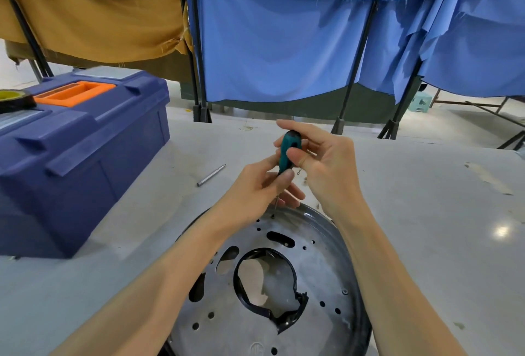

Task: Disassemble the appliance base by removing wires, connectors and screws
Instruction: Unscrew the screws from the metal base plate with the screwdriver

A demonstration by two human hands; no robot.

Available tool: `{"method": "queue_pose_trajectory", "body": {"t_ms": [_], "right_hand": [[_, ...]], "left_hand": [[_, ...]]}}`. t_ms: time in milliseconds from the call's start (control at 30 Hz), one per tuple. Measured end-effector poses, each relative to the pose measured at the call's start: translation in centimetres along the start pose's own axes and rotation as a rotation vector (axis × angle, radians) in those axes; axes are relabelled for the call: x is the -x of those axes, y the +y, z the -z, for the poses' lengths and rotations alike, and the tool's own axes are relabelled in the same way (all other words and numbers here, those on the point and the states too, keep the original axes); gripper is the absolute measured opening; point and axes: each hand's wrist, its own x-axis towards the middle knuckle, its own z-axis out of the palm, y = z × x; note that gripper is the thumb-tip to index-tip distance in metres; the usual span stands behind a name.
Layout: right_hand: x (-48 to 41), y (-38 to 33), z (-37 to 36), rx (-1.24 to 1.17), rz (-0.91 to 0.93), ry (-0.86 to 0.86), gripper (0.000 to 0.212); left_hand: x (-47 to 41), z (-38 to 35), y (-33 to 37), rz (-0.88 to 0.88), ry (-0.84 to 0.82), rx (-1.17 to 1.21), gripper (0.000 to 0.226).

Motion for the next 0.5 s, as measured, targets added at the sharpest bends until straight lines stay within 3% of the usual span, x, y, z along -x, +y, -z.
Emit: {"method": "queue_pose_trajectory", "body": {"t_ms": [133,267,400,500], "right_hand": [[-0.07,0.25,0.11,-0.074,-0.022,-0.06,0.042],[-0.18,0.22,-0.18,-0.061,-0.008,-0.058,0.026],[-0.49,0.43,0.1,0.02,0.012,0.012,0.035],[-0.35,0.4,-0.04,-0.028,0.037,-0.054,0.045]], "left_hand": [[0.03,-0.1,-0.02,0.023,0.029,-0.085,0.02],[-0.1,-0.16,0.38,0.044,0.058,-0.12,0.022],[0.1,-0.4,0.43,0.029,0.093,-0.129,0.02],[-0.01,-0.77,0.15,0.0,0.171,-0.164,0.017]]}}
